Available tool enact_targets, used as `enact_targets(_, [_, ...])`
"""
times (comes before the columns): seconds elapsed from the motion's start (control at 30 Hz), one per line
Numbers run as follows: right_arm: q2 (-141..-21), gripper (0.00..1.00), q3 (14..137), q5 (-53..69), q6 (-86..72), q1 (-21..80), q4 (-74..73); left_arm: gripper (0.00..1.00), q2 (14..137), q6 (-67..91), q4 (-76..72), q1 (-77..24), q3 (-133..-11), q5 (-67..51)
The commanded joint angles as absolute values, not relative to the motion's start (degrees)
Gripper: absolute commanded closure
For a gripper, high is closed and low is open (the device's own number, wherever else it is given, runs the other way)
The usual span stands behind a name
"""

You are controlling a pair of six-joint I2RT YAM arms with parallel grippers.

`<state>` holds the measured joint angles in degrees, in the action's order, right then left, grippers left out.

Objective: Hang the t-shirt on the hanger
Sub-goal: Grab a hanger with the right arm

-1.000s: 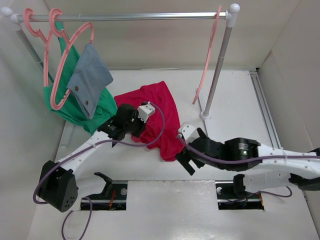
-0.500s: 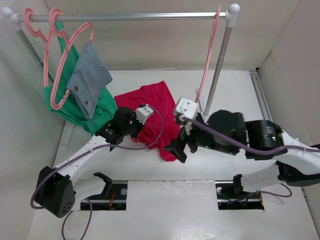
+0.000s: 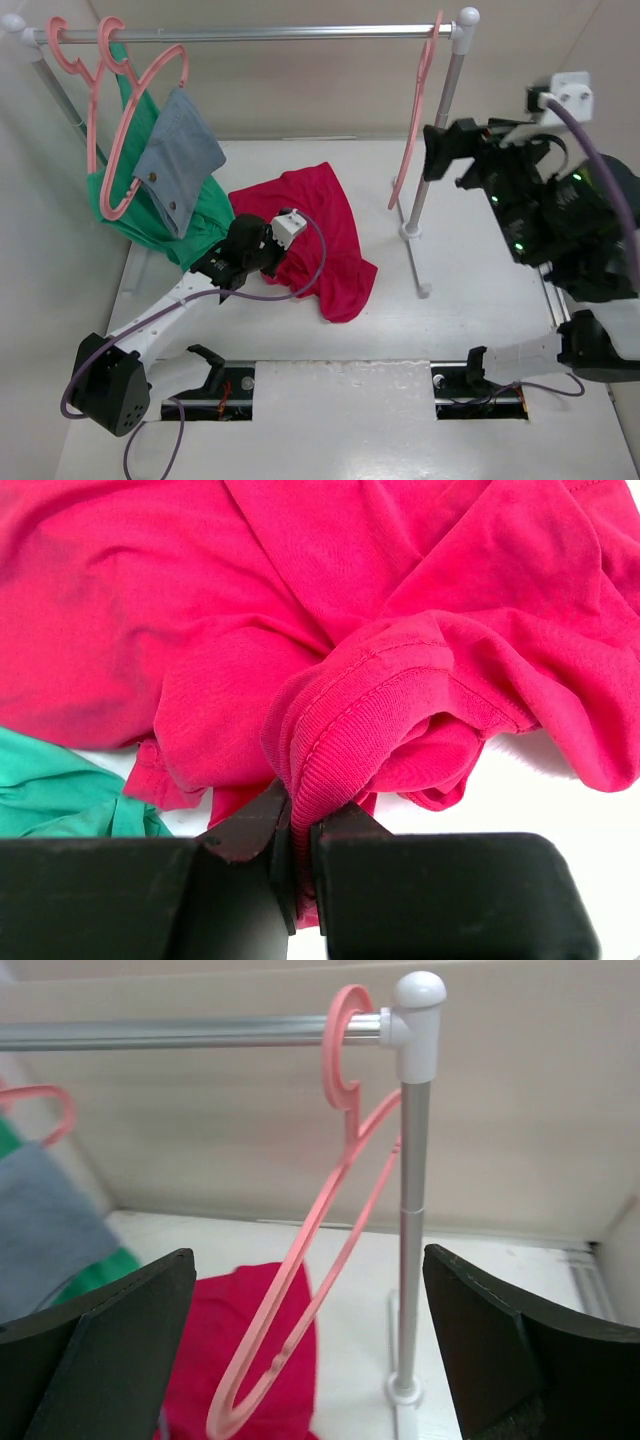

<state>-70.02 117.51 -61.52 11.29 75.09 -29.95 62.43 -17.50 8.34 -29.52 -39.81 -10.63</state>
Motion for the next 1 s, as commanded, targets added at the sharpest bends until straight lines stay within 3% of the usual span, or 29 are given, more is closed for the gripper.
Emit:
enact_targets(0.0, [-76.37, 0.0, 122.16, -67.95, 14.33, 71.11, -31.2, 1.0, 60.91, -17.84, 6.06, -29.62, -39.55, -11.25])
enact_targets(0.43, [-84.9, 0.0, 125.69, -64.26, 12.31, 57.93, -35.16, 1.0, 60.29, -17.84, 6.06, -30.67, -40.08, -11.77])
enact_targets(0.63, [-85.52, 0.0, 122.8, -53.99, 3.71, 48.26, -42.36, 1.0, 58.63, -17.84, 6.06, -31.2, -39.03, -11.78])
enact_targets(0.8, [-85.52, 0.05, 120.15, -45.98, 2.64, 46.32, -42.36, 1.0, 58.62, -17.84, 5.54, -31.2, -38.5, -11.78])
enact_targets(0.97, [-84.82, 0.18, 117.87, -42.81, 1.49, 43.95, -42.36, 1.0, 58.1, -17.84, 5.54, -31.2, -38.5, -11.78])
